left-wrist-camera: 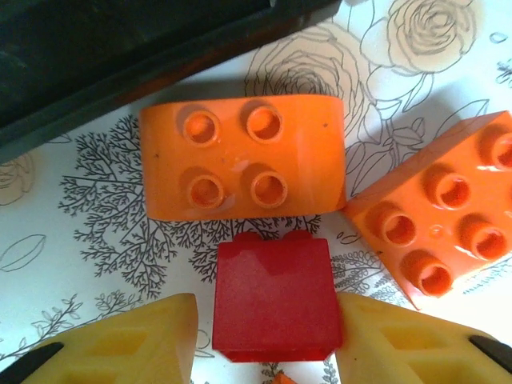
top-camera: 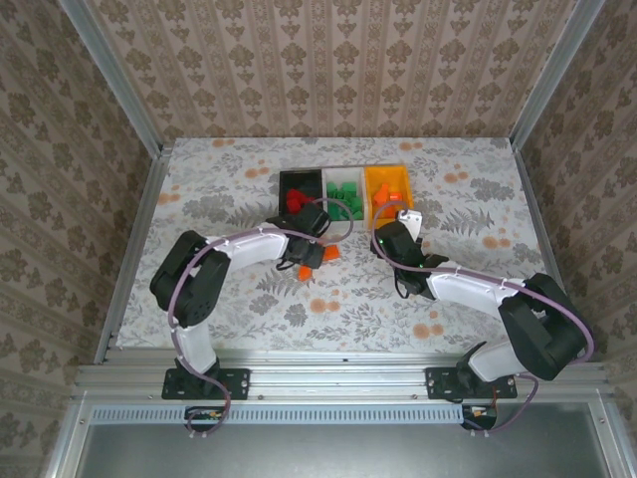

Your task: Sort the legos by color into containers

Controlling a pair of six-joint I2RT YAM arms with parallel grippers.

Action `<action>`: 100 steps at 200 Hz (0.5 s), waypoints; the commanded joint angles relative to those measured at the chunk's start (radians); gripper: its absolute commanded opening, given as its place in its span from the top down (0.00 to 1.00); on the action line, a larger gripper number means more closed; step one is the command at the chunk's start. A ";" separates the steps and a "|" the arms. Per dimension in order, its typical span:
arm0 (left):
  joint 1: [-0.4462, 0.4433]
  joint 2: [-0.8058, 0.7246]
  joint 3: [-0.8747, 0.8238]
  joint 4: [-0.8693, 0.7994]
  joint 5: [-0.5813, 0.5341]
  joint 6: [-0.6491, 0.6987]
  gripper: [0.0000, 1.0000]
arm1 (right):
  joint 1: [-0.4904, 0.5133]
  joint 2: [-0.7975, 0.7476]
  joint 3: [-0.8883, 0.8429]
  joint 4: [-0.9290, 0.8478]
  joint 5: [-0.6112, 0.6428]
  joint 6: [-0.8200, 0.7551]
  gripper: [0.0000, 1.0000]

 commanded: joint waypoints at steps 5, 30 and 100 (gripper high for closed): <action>0.000 0.020 0.024 0.000 -0.006 0.029 0.56 | 0.008 0.004 0.026 0.000 -0.001 -0.011 0.33; 0.002 0.020 0.022 0.009 -0.010 0.026 0.63 | 0.008 0.008 0.028 -0.001 -0.002 -0.011 0.33; -0.009 -0.122 0.041 -0.075 -0.013 -0.002 0.71 | 0.008 0.011 0.029 0.000 0.000 -0.011 0.33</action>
